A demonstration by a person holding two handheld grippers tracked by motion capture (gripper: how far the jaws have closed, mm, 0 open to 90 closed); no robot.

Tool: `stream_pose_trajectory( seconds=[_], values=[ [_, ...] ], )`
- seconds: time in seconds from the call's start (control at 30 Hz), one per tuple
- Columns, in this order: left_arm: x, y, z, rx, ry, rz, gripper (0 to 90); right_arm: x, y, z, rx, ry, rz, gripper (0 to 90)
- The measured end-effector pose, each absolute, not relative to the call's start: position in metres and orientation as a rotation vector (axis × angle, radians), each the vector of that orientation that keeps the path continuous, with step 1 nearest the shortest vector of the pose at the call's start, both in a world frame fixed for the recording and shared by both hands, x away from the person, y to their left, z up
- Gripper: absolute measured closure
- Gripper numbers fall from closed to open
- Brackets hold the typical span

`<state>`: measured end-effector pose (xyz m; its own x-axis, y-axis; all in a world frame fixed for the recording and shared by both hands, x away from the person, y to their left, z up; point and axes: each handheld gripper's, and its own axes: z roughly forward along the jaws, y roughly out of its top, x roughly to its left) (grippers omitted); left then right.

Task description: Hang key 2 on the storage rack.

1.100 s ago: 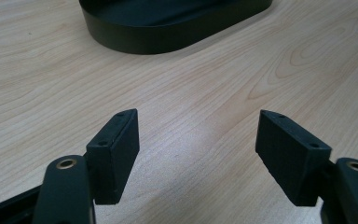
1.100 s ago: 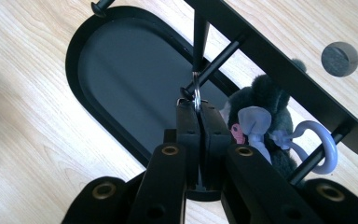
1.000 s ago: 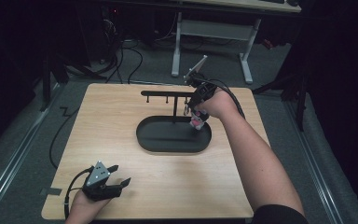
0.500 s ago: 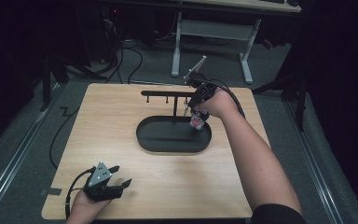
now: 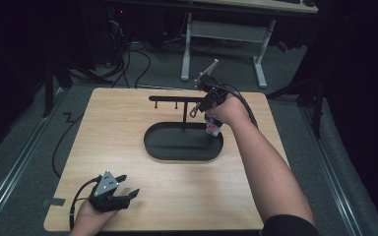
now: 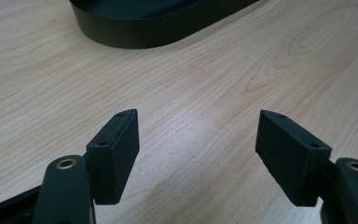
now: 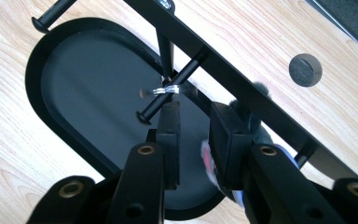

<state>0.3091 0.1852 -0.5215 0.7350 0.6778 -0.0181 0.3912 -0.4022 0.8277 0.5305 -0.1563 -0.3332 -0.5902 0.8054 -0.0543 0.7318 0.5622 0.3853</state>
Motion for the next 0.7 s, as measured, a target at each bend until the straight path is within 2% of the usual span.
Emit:
stream_pose_trajectory(
  seconds=[0.27,0.7],
  values=[
    [0.310,0.183,-0.522,2.053,0.799,0.400,30.9,0.508,-0.163,-0.334,1.284,2.581,0.511,69.5],
    [0.310,0.178,-0.523,2.052,0.797,0.396,30.8,0.449,-0.189,-0.378,1.251,2.547,0.742,47.2]
  ],
)
